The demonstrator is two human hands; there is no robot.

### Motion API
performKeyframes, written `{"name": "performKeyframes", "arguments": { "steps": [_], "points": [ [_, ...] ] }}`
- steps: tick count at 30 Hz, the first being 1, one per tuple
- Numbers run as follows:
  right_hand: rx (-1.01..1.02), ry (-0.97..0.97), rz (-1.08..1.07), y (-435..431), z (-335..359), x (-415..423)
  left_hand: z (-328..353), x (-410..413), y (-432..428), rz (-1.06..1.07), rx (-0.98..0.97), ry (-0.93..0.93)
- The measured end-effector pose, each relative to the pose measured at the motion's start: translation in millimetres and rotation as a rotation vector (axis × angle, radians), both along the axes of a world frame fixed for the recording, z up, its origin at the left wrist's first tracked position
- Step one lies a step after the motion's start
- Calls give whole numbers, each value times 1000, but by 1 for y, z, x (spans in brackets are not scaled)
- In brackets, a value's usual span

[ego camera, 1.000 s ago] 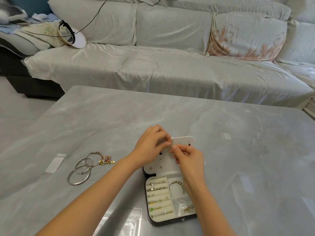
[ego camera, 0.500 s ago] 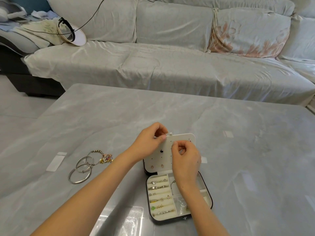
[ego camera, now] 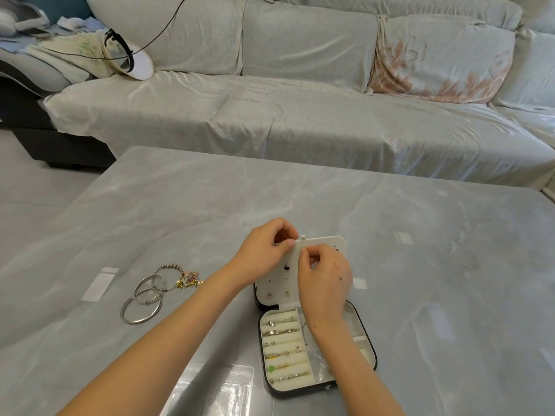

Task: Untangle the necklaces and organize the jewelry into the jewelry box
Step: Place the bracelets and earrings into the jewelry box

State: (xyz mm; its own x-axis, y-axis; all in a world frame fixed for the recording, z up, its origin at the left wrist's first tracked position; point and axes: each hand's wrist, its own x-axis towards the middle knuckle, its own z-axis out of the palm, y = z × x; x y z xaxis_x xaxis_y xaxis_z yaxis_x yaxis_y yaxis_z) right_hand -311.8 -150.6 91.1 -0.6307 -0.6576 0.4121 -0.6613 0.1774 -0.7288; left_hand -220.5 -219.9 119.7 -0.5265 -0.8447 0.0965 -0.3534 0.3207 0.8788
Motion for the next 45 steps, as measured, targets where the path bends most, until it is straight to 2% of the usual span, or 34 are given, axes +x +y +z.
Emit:
{"name": "performKeyframes", "arguments": {
  "steps": [8, 16, 24, 28, 31, 37, 42, 45],
  "points": [
    [-5, -101, 7, 4, 1, -3, 3, 2, 0, 13, 25, -3],
    [-27, 29, 20, 3, -1, 1, 6, 0, 1, 31, 41, -53],
    [233, -54, 84, -2, 12, -12, 4, -2, 0, 37, 46, -42],
    [342, -25, 176, -1, 18, -17, 4, -1, -1, 39, 60, -44],
    [307, -21, 190, 6, 18, -19, 6, -1, -2, 28, 73, -49],
    [88, -111, 116, 34, 31, -15, 9, 11, 0, -24, 123, -58],
    [97, -174, 266, 43, 30, 16, -3, 48, -5, 74, 210, -43],
    [155, -120, 380, 39, 20, 42, -11, 80, -10, 127, 274, -32]
  ]
}}
